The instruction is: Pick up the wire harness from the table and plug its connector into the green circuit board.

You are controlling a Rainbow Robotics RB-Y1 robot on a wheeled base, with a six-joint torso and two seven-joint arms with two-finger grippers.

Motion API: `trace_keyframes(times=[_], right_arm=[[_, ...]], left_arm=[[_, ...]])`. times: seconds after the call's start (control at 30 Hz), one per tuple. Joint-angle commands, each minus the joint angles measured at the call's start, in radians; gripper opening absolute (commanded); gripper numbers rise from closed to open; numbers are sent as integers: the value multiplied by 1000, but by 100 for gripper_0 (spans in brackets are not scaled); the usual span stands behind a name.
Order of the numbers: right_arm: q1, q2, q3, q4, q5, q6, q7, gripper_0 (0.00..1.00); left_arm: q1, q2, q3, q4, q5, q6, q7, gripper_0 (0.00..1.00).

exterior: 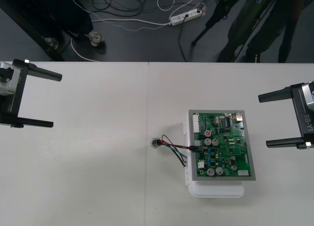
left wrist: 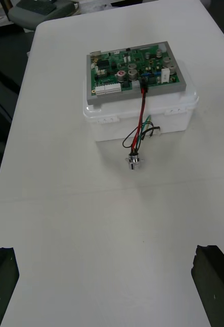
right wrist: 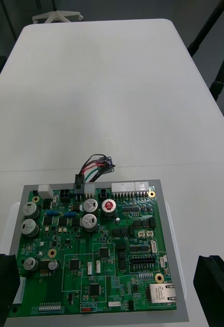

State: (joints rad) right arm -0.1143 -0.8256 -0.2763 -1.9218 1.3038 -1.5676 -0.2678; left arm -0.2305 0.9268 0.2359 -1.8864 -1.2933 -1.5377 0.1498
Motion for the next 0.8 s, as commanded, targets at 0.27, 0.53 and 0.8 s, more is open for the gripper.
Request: trace_keyframes(times=[0.27,0.53,0.8], right_arm=[[-12,-21,-15,-13,-17,-3,44,100],[-12,-35,-15,-13,-12,-3,50,100],[-13,-53,-7,-13,-12,-3,51,100]], left_arm=[[36,-25,-59,-46,-32,-33,34,100],[39,-37,-59,-34,-73,-33,63,100],[51,-37,-59,-34,-119,-33,74,100]])
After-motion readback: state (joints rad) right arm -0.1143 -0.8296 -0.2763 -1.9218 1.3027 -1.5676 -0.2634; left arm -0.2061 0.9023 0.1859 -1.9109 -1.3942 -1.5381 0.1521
